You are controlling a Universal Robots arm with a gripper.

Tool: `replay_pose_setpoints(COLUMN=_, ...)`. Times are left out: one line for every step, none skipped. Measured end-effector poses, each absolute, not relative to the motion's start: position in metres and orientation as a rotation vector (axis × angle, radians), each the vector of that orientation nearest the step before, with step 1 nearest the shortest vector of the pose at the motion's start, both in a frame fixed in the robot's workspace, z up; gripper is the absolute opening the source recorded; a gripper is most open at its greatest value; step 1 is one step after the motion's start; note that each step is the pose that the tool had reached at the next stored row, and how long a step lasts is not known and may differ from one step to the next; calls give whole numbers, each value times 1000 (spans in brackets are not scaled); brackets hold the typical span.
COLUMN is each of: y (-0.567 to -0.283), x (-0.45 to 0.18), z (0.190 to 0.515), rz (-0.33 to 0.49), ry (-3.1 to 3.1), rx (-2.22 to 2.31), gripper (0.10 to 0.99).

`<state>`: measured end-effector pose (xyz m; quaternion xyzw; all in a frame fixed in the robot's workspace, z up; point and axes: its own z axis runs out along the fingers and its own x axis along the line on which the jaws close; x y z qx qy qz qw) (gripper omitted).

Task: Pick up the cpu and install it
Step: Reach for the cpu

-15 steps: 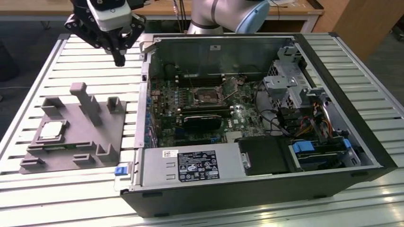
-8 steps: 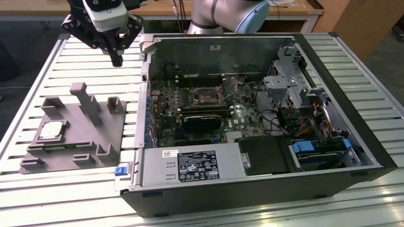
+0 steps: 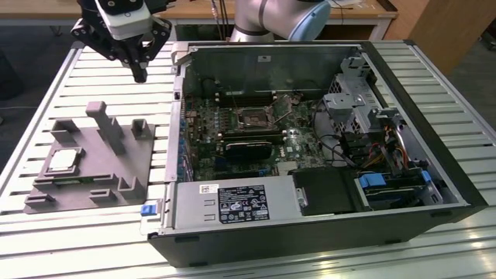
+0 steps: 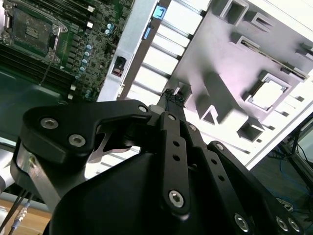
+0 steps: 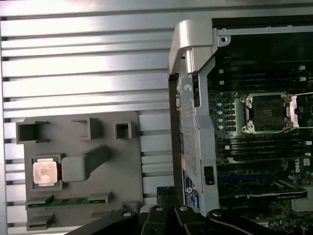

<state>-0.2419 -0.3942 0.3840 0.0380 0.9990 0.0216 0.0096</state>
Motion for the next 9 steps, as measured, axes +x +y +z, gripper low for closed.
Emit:
replay_pose_setpoints(y=-394, x=-243, z=384, rz=67, ry=3119, rx=119, gripper=106)
replay_pose_setpoints(y=-394, x=-243, z=384, rz=67, ry=3119, rx=118, gripper=106)
replay_pose_setpoints(y=-394, x=-244, z=384, rz=67, ry=3120, rx=118, gripper=106)
replay_pose_setpoints(y=-394, x=-245, z=384, rz=67, ry=3120, rx=118, gripper=106)
replay_pose_setpoints(y=-394, x=-246, z=383, rz=67, ry=3120, rx=118, gripper=106)
replay_pose_setpoints(y=-394, x=-246, z=383, rz=67, ry=3120, rx=119, gripper=106)
replay_pose_setpoints(y=-394, x=-247, z=383, rz=67, ry=3120, rx=119, gripper=106)
replay_pose_setpoints(y=-394, x=-248, z=383, rz=67, ry=3120, rx=119, gripper=106)
replay_pose_setpoints(y=-394, x=-249, z=383, rz=67, ry=3120, rx=119, gripper=106)
